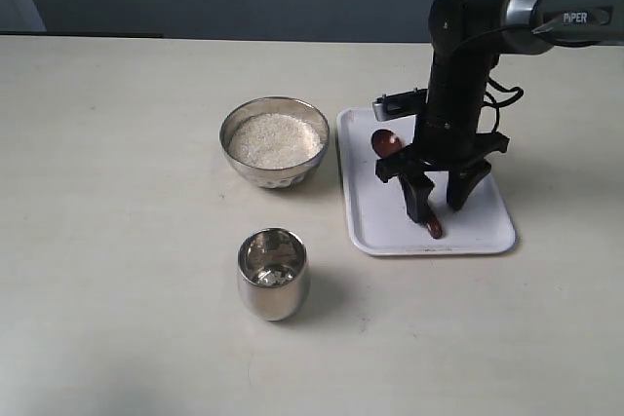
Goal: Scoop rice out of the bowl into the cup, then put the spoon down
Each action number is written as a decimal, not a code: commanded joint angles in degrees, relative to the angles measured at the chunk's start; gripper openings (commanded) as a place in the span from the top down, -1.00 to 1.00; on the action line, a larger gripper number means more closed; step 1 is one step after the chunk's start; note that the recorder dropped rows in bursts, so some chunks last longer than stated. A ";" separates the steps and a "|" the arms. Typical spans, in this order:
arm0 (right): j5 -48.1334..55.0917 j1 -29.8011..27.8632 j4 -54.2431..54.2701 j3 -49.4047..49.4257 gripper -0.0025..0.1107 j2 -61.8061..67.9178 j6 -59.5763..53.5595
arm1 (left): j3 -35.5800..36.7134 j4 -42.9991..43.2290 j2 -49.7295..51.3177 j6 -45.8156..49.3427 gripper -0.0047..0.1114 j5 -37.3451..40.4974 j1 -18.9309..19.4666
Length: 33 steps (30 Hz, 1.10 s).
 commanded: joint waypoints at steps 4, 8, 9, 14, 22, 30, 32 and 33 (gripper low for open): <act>-0.79 -0.24 -4.36 0.36 -0.13 -6.32 -0.52 | -0.14 -0.25 -0.26 -0.17 0.91 -0.39 -0.03; -0.79 -0.24 -1.17 0.36 -0.10 -13.16 -0.64 | -0.14 -0.25 -0.26 -0.17 0.91 -0.39 -0.03; -0.79 -0.12 0.32 0.36 -0.05 -15.19 -1.42 | -0.14 -0.25 -0.26 -0.17 0.91 -0.39 -0.03; -1.80 -0.11 9.41 6.18 0.56 -27.61 -7.69 | -0.14 -0.25 -0.26 -0.17 0.91 -0.39 -0.03; -21.88 -0.11 11.23 29.74 0.96 -51.75 -8.41 | -0.14 -0.25 -0.26 -0.17 0.91 -0.39 -0.03; -39.51 -0.11 13.71 46.73 0.96 -71.07 -8.30 | -0.14 -0.25 -0.26 -0.17 0.91 -0.39 -0.03; -39.58 -0.11 15.09 48.90 0.96 -73.95 -8.30 | -0.14 -0.12 -0.26 -0.17 0.91 -0.39 -0.03; -39.43 -0.11 15.26 49.68 0.96 -74.95 -8.30 | -0.14 -0.12 -0.26 -0.17 0.91 -0.39 -0.03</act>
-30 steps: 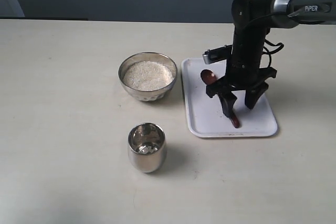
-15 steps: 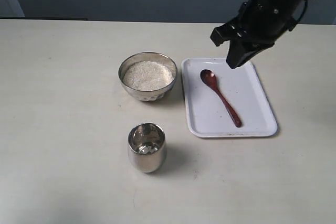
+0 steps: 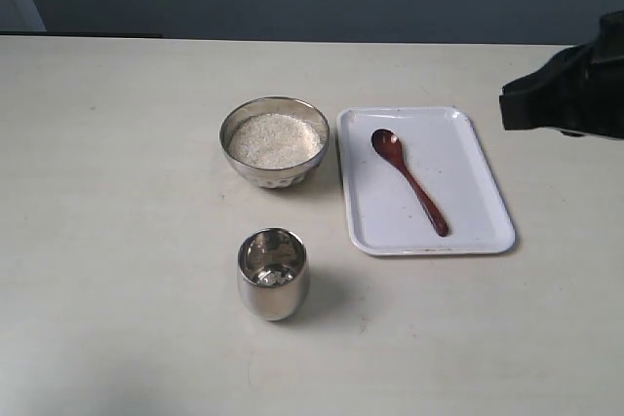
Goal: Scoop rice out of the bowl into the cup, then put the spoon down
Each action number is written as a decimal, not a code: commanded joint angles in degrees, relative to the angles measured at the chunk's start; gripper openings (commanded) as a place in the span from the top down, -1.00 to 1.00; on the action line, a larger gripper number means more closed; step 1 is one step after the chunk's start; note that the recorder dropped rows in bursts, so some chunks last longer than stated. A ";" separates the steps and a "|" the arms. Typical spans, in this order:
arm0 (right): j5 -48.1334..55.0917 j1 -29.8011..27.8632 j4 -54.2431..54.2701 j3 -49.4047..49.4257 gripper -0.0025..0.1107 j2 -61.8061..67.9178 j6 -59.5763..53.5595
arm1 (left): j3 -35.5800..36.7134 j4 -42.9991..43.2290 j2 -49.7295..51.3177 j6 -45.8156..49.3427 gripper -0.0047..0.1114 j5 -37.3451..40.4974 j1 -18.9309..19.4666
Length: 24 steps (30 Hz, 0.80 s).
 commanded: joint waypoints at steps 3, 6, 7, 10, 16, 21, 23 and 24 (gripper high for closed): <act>-2.01 -0.11 2.34 4.47 0.96 -6.39 -0.46 | -0.14 -0.12 -0.26 -0.17 0.91 -0.39 -0.03; -1.98 -0.11 2.34 4.47 0.96 -6.95 -0.46 | -0.14 -0.12 -0.26 -0.17 0.91 -0.39 -0.03; -2.14 -0.11 2.34 4.47 0.96 -6.97 -0.46 | -0.14 -0.12 -0.26 -0.17 0.91 -0.39 -0.03; -2.12 -0.11 2.00 4.47 0.96 -6.97 -0.46 | -0.14 -0.12 -0.26 -0.17 0.91 -0.39 -0.03; -6.33 -1.73 -3.68 6.49 0.96 -9.16 -0.97 | -0.14 -0.12 -0.26 -0.17 0.91 -0.39 -0.03; -14.15 -10.21 0.96 14.26 0.96 -17.15 -0.97 | -0.14 -0.12 -0.26 -0.17 0.91 -0.39 -0.03; -13.84 -13.47 1.25 18.07 0.96 -21.55 -0.97 | -0.14 -0.12 -0.26 -0.17 0.91 -0.39 -0.03; -13.72 -15.42 1.25 20.05 0.96 -23.92 -0.85 | -0.14 -0.12 -0.26 -0.17 0.91 -0.39 -0.03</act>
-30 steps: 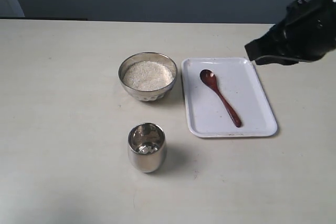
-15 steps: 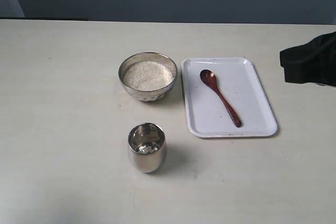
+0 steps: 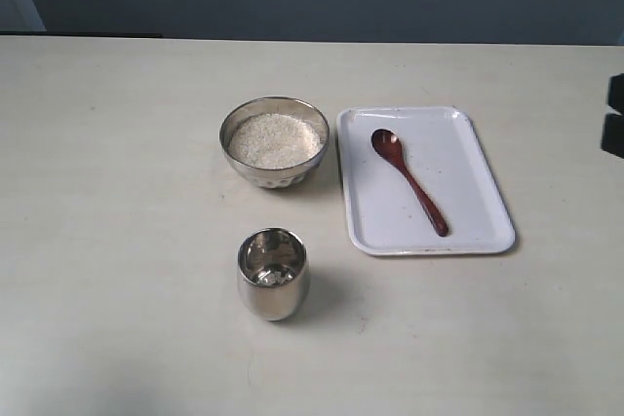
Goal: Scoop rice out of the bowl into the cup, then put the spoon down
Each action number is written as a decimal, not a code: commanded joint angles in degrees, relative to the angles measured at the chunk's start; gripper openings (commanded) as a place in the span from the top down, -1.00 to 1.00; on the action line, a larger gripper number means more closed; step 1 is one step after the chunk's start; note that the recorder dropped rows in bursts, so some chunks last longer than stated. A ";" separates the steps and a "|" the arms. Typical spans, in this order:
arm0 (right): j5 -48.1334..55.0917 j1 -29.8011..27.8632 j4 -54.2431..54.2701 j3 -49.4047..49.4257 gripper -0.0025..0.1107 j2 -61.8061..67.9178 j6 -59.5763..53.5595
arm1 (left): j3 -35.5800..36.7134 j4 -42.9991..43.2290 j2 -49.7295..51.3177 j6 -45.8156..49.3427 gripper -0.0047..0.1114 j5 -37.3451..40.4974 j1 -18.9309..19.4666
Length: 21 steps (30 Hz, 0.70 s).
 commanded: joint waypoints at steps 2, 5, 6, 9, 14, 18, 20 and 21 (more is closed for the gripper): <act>-1.40 -8.46 1.24 9.79 0.96 -11.69 -0.14 | -0.14 -0.12 -0.26 -0.17 0.91 -0.39 -0.03; -1.40 -11.34 1.97 14.71 0.96 -18.57 -0.10 | -0.14 -0.12 -0.26 -0.17 0.91 -0.39 -0.03; -1.40 -12.17 2.37 16.33 0.96 -20.96 -0.10 | -0.14 -0.12 -0.26 -0.17 0.91 -0.39 -0.03; -1.16 -14.61 4.04 20.47 0.96 -27.74 0.01 | -0.14 -0.12 -0.26 -0.17 0.91 -0.39 -0.03; 1.00 -16.97 4.91 23.99 0.96 -35.84 0.01 | -0.14 -0.12 -0.26 -0.17 0.91 -0.39 -0.03; 3.86 -17.06 4.00 24.24 0.96 -39.82 0.01 | -0.14 -0.12 -0.26 -0.17 0.91 -0.39 -0.03; 3.86 -17.06 3.48 24.24 0.96 -41.09 0.01 | -0.14 -0.12 -0.26 -0.17 0.91 -0.39 -0.03; 3.97 -17.06 3.39 24.24 0.96 -41.83 0.01 | -0.14 -0.12 -0.26 -0.17 0.91 -0.39 -0.03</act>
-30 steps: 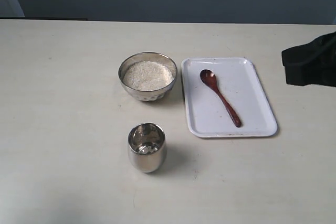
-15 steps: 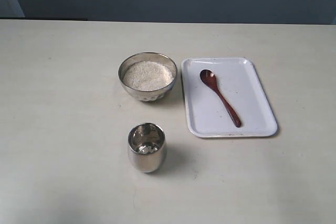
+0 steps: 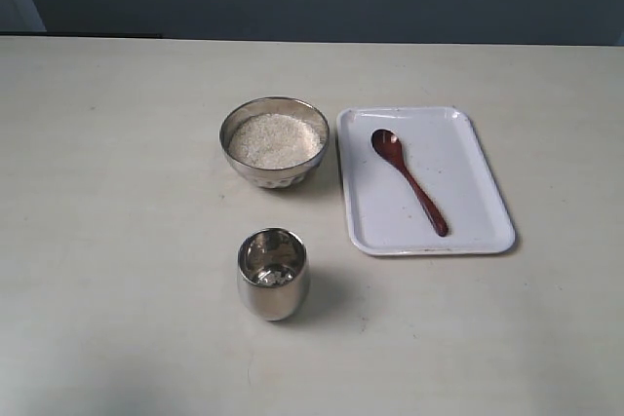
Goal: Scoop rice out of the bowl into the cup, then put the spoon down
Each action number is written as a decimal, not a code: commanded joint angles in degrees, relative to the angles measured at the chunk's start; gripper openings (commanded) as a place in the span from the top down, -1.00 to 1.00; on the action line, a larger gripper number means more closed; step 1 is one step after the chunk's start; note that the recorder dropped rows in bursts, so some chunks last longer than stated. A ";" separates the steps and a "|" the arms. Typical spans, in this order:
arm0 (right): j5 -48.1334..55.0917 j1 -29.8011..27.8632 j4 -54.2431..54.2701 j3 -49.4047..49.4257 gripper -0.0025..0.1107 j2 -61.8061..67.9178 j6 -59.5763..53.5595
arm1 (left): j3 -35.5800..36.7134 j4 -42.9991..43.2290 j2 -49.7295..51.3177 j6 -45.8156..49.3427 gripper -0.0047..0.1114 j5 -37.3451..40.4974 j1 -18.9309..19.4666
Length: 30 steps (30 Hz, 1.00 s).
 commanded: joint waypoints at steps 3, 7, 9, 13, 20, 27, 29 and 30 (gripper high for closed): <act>0.30 -0.31 -1.40 1.54 0.96 -2.55 0.01 | -0.14 -0.12 -0.26 -0.17 0.91 -0.39 -0.03; 0.06 -0.31 -3.49 6.06 0.96 -2.55 7.46 | -0.14 -0.12 -0.26 -0.17 0.91 -0.39 -0.03; 0.06 -0.31 -7.38 7.15 0.96 -2.55 13.36 | -0.14 -0.12 -0.26 -0.17 0.91 -0.39 -0.03; -0.04 -0.31 -13.57 7.37 0.96 -2.55 15.66 | -0.14 -0.12 -0.26 -0.17 0.91 -0.39 -0.03; -3.54 -0.31 -17.09 7.37 0.96 -2.55 15.66 | -0.14 -0.12 -0.26 -0.17 0.91 -0.39 -0.03; -3.68 -0.31 -17.21 7.37 0.96 -2.55 15.66 | -0.14 -0.12 -0.26 -0.17 0.91 -0.39 -0.03; -3.67 -0.31 -16.49 7.37 0.96 -2.55 15.66 | -0.14 -0.12 -0.26 -0.17 0.91 -0.39 -0.03; -3.67 -0.31 -16.23 7.37 0.96 -2.55 15.66 | -0.14 -0.12 -0.26 -0.17 0.91 -0.39 -0.03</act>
